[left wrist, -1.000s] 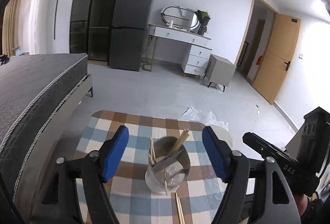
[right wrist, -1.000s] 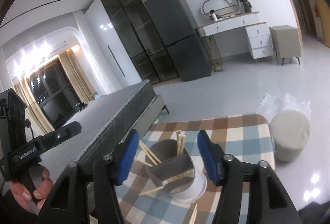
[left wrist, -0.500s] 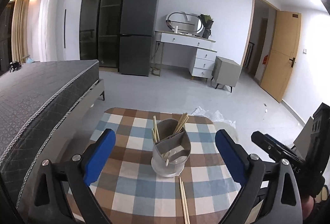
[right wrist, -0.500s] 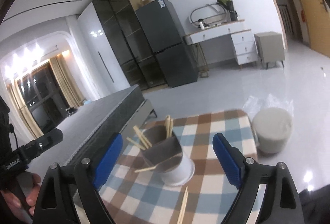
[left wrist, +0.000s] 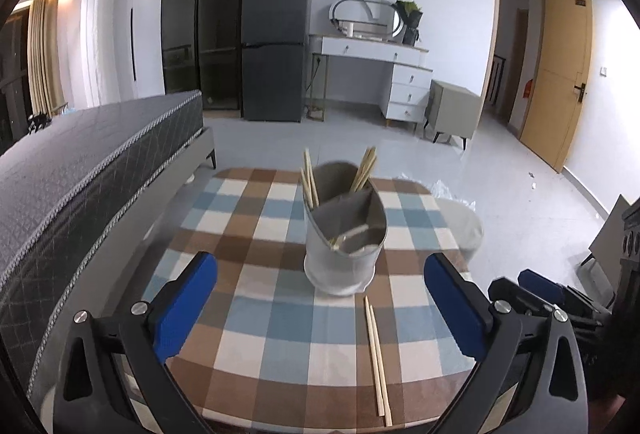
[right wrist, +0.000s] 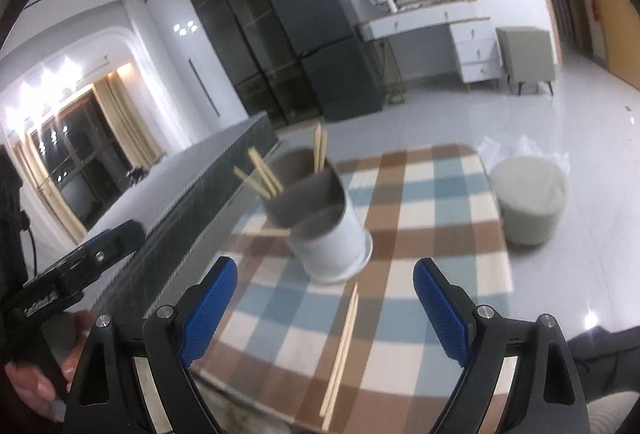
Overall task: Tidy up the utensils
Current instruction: 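Withdraw both open tools toward the two chopsticks left on the cloth, then lower the right tool and close it on one wooden chopstick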
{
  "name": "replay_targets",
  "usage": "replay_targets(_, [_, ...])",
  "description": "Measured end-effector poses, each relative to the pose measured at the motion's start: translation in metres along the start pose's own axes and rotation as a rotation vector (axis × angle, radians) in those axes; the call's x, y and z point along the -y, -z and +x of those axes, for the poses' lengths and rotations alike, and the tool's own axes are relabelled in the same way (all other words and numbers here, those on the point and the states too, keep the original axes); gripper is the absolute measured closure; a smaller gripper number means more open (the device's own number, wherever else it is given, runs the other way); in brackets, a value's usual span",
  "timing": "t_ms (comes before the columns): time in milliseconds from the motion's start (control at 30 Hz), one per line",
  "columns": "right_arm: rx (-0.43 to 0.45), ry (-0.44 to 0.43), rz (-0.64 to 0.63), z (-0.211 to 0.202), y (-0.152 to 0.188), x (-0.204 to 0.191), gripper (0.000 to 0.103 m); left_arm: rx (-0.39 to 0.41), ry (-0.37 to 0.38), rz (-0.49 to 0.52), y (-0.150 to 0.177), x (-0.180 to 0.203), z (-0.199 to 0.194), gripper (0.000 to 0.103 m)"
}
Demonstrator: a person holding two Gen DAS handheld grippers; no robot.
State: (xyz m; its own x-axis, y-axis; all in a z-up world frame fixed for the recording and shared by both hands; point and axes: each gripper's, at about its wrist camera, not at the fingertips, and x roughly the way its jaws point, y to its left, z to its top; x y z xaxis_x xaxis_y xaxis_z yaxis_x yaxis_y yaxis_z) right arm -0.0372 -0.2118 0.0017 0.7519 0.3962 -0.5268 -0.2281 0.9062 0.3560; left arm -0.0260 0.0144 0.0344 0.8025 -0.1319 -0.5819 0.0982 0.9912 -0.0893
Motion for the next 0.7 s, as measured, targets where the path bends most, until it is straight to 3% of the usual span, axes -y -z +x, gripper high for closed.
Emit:
replay_targets(333, [-0.115, 0.022, -0.036, 0.035, 0.034, 0.005, 0.013, -0.074, -0.032, -0.009, 0.031, -0.011, 0.035, 0.002])
replay_targets(600, [-0.224, 0.068, -0.044, 0.065, 0.051, 0.014, 0.014, -0.189, -0.049, -0.028, 0.045, -0.021, 0.064, 0.002])
replay_targets(700, [-0.282, 0.119, -0.052, 0.081, 0.055, 0.018, 0.022, -0.227, -0.057, -0.053, 0.049, -0.032, 0.070, 0.002])
